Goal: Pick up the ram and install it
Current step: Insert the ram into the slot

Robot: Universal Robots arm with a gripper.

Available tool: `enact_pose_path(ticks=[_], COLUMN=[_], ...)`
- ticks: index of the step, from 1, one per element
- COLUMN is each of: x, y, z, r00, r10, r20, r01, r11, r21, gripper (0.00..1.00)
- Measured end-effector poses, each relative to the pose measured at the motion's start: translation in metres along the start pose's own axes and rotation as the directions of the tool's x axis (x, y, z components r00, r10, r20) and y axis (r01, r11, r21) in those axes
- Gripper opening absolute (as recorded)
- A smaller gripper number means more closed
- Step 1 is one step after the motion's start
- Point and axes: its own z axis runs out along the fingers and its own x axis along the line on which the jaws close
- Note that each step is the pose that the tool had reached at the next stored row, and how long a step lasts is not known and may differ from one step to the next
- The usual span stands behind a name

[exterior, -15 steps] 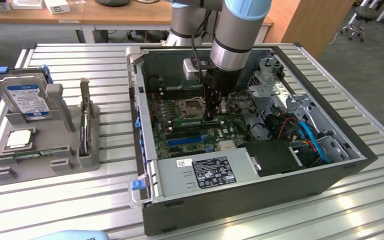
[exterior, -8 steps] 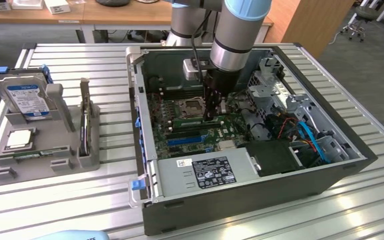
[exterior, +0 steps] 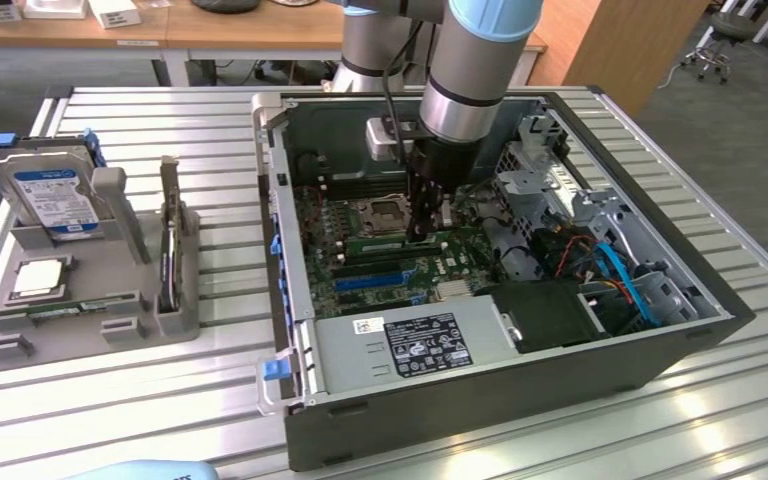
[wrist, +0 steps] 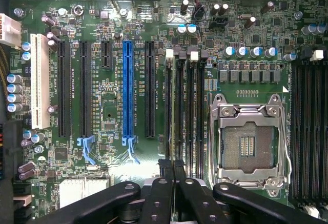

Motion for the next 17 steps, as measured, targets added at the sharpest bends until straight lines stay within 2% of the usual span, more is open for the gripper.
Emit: enact_pose_path(ticks=[17], x=[-0.0001], y=[-0.0003], z=[-0.0018], r00=[1.0], r10=[-0.001], r20=[0.0001], r01=[0.001], r11=[1.0], r21=[-0.0001], gripper=[0.11])
